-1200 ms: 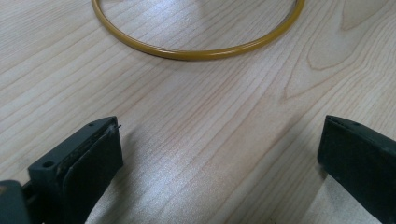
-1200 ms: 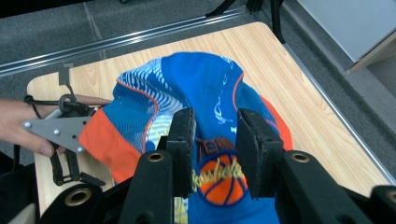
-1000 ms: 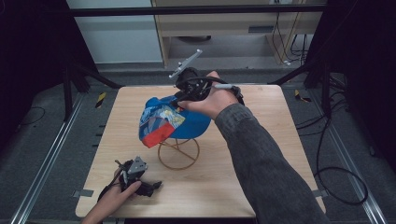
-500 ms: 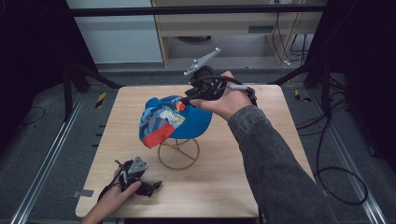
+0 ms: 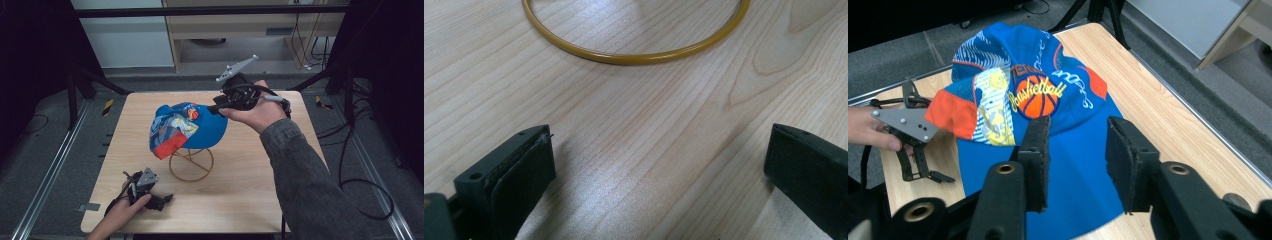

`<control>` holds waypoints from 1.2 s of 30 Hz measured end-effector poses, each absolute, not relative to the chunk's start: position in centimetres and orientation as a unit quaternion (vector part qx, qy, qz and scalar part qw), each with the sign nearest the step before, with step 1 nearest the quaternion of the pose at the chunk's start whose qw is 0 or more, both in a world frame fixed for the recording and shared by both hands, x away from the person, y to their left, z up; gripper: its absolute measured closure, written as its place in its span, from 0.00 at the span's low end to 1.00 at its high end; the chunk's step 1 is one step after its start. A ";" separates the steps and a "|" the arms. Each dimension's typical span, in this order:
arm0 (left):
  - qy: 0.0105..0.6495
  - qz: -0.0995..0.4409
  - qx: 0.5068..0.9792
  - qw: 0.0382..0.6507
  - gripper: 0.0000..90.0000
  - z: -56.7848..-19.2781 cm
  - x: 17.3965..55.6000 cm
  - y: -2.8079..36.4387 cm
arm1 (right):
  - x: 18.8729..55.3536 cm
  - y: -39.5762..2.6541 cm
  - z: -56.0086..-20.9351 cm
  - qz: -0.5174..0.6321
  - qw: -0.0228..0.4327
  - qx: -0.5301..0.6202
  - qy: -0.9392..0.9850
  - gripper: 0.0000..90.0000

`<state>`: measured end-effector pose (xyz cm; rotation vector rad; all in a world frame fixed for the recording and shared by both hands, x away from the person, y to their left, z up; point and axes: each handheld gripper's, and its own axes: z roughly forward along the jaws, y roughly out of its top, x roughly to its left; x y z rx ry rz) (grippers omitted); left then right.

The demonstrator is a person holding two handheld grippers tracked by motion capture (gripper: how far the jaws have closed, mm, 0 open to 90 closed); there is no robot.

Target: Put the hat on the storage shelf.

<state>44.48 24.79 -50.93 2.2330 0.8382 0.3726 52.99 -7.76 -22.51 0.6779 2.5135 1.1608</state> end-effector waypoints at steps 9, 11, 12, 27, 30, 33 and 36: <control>0.324 0.145 0.865 0.355 0.00 -50.9 44.5 24.8 | 52.4 -9.6 -23.2 0.401 0.161 0.260 0.864 0.43; 0.325 0.144 0.864 0.356 0.00 -50.9 44.5 24.8 | 52.2 -10.2 -23.4 0.404 0.167 0.267 0.859 0.37; 0.324 0.144 0.865 0.355 0.00 -50.9 44.5 24.8 | 52.1 -10.5 -23.5 0.404 0.170 0.271 0.857 0.33; 0.326 0.146 0.863 0.358 0.00 -51.0 44.5 24.8 | 50.3 -16.1 -28.6 0.404 0.208 0.327 0.829 0.07; 0.324 0.145 0.865 0.356 0.00 -50.9 44.5 24.8 | 49.8 -17.2 -30.2 0.403 0.213 0.339 0.823 0.10; 0.324 0.145 0.865 0.355 0.00 -50.9 44.5 24.8 | 49.4 -18.0 -31.8 0.404 0.217 0.347 0.818 0.11; 0.324 0.145 0.865 0.355 0.00 -50.9 44.5 24.8 | 49.0 -18.7 -33.9 0.396 0.220 0.351 0.819 0.12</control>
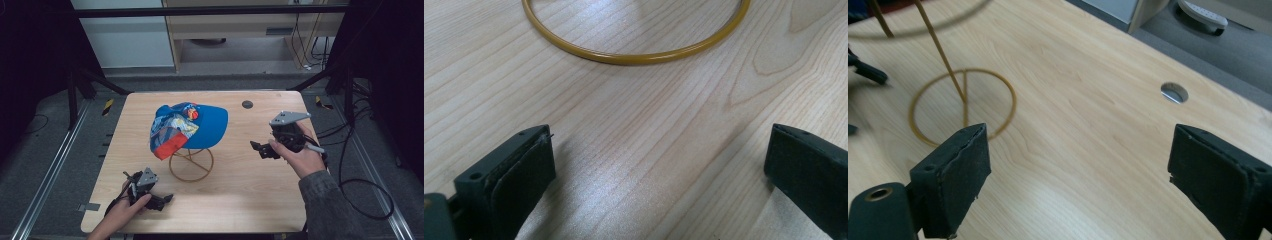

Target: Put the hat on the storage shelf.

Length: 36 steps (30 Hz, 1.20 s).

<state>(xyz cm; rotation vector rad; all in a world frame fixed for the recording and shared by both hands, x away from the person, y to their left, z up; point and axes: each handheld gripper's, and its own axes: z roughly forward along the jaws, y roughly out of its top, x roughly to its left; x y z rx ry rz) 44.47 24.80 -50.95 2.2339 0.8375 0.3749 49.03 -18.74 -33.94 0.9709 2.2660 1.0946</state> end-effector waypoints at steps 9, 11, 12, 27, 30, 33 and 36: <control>0.324 0.145 0.865 0.355 0.00 -50.9 44.5 24.8 | 49.0 -19.8 -40.7 0.372 0.197 0.371 0.828 0.13; 0.324 0.145 0.865 0.355 0.00 -50.9 44.5 24.8 | 49.2 -19.9 -41.9 0.362 0.194 0.374 0.832 0.13; 0.324 0.145 0.865 0.355 0.00 -50.9 44.5 24.8 | 49.4 -19.9 -42.8 0.358 0.193 0.380 0.831 0.13; 0.325 0.145 0.864 0.355 0.00 -50.9 44.5 24.8 | 49.1 -21.1 -48.6 0.366 0.172 0.445 0.799 0.12; 0.325 0.145 0.864 0.355 0.00 -50.9 44.5 24.8 | 48.8 -21.1 -49.3 0.371 0.168 0.452 0.794 0.12; 0.325 0.145 0.864 0.355 0.00 -50.9 44.5 24.8 | 48.7 -21.0 -49.9 0.364 0.167 0.453 0.796 0.11; 0.325 0.145 0.864 0.355 0.00 -50.9 44.5 24.8 | 48.6 -21.0 -50.1 0.365 0.169 0.456 0.794 0.11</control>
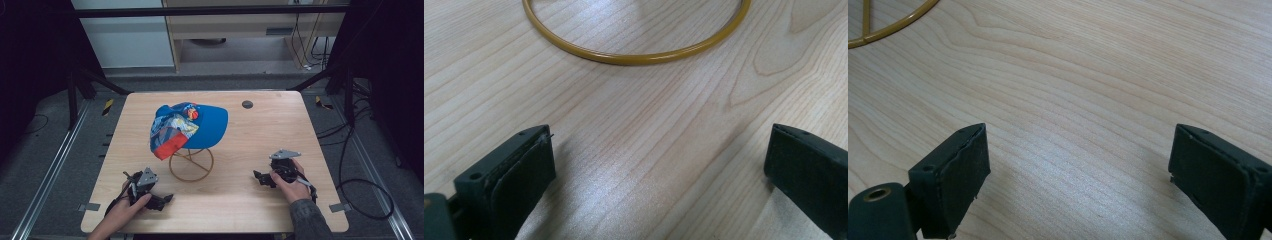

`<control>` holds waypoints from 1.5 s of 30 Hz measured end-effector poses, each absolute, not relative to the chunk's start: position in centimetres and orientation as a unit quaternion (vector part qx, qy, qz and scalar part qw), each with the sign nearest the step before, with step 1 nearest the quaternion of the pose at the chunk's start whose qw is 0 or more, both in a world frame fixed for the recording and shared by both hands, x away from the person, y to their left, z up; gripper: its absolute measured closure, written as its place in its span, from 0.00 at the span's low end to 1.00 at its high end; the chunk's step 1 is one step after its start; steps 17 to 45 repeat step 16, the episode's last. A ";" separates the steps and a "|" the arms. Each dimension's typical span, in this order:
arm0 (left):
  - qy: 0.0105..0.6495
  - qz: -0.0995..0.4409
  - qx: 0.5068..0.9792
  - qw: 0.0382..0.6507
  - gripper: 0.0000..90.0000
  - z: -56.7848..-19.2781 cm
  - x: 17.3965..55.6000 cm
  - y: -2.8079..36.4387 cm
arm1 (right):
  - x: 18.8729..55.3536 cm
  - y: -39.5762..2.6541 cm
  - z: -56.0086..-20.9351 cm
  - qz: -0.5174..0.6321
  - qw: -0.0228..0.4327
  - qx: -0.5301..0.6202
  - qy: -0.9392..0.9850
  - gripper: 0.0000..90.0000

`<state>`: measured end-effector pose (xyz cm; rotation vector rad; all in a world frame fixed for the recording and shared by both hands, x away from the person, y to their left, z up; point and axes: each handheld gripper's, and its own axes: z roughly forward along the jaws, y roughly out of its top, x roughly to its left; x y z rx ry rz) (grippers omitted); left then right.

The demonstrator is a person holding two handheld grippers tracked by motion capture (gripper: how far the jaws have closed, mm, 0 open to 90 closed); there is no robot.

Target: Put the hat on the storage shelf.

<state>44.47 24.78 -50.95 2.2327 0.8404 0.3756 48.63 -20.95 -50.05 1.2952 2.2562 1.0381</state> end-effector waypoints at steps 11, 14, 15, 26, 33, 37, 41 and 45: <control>0.325 0.146 0.864 0.355 0.00 -50.9 44.5 24.8 | 47.8 -20.0 -51.2 0.348 0.201 0.444 0.801 0.08; 0.325 0.146 0.864 0.355 0.00 -50.9 44.5 24.8 | 47.4 -19.7 -51.2 0.346 0.202 0.457 0.794 0.08; 0.325 0.146 0.864 0.355 0.00 -50.9 44.5 24.8 | 47.4 -19.6 -51.2 0.345 0.204 0.457 0.794 0.07; 0.325 0.145 0.864 0.355 0.00 -50.9 44.5 24.8 | 47.5 -19.6 -51.2 0.345 0.203 0.457 0.794 0.07; 0.325 0.145 0.864 0.355 0.00 -50.9 44.5 24.8 | 47.5 -19.6 -51.2 0.345 0.203 0.457 0.794 0.07; 0.325 0.145 0.864 0.355 0.00 -50.9 44.5 24.8 | 47.5 -19.6 -51.2 0.345 0.203 0.457 0.794 0.07; 0.325 0.145 0.864 0.355 0.00 -50.9 44.5 24.8 | 47.5 -19.6 -51.2 0.345 0.203 0.457 0.794 0.07; 0.325 0.145 0.864 0.355 0.00 -50.9 44.5 24.8 | 47.5 -19.6 -51.2 0.345 0.203 0.457 0.794 0.07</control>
